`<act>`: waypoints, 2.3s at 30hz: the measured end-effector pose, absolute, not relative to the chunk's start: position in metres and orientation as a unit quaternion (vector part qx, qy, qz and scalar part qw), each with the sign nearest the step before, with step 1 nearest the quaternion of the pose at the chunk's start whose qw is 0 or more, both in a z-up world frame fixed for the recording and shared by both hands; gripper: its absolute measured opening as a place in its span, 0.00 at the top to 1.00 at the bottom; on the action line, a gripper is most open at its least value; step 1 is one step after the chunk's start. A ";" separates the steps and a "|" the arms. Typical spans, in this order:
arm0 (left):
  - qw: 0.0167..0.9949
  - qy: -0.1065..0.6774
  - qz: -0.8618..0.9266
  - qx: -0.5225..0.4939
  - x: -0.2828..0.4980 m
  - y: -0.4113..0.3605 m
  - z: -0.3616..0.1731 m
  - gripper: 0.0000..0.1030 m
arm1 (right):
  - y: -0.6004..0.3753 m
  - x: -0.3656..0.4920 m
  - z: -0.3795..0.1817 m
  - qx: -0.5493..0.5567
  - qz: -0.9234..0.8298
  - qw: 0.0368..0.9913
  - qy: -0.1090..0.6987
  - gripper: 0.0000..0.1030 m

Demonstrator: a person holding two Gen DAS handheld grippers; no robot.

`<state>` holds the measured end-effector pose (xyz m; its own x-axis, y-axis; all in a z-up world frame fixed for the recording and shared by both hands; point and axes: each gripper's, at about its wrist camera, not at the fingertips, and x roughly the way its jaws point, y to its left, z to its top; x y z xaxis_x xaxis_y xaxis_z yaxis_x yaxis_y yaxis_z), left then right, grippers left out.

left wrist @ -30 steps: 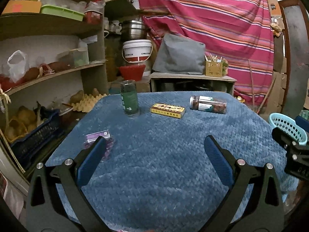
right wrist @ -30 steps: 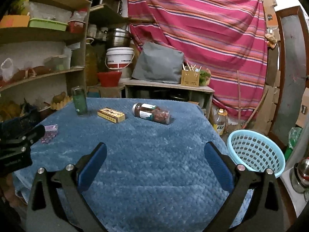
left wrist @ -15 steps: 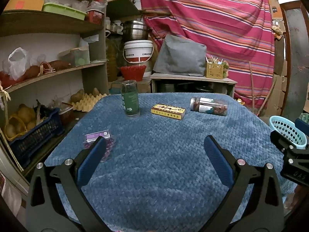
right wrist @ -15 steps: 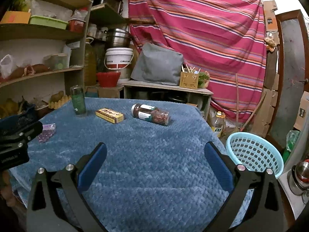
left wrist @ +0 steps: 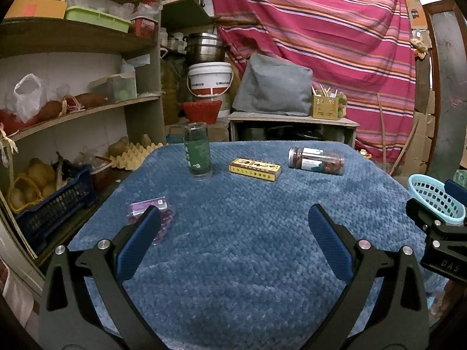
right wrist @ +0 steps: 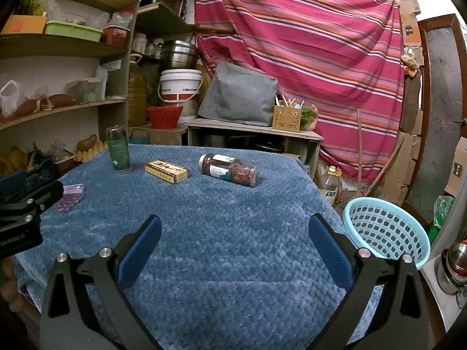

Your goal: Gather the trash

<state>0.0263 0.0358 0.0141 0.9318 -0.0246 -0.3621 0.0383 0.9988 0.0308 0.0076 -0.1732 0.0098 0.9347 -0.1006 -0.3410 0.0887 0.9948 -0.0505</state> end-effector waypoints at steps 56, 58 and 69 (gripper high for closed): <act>0.984 0.179 -0.016 0.022 0.024 0.033 0.012 0.05 | -0.178 0.005 0.007 -0.016 -0.054 0.984 0.170 0.04; 0.983 0.179 -0.017 0.022 0.024 0.032 0.012 0.05 | -0.178 0.005 0.007 -0.016 -0.054 0.984 0.171 0.04; 0.984 0.178 -0.015 0.025 0.023 0.031 0.012 0.05 | -0.178 0.005 0.007 -0.017 -0.054 0.984 0.170 0.04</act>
<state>0.0227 0.0312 0.0117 0.9365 -0.0198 -0.3502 0.0376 0.9983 0.0440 0.0053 -0.1783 0.0073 0.9363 -0.1119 -0.3329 0.1006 0.9936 -0.0509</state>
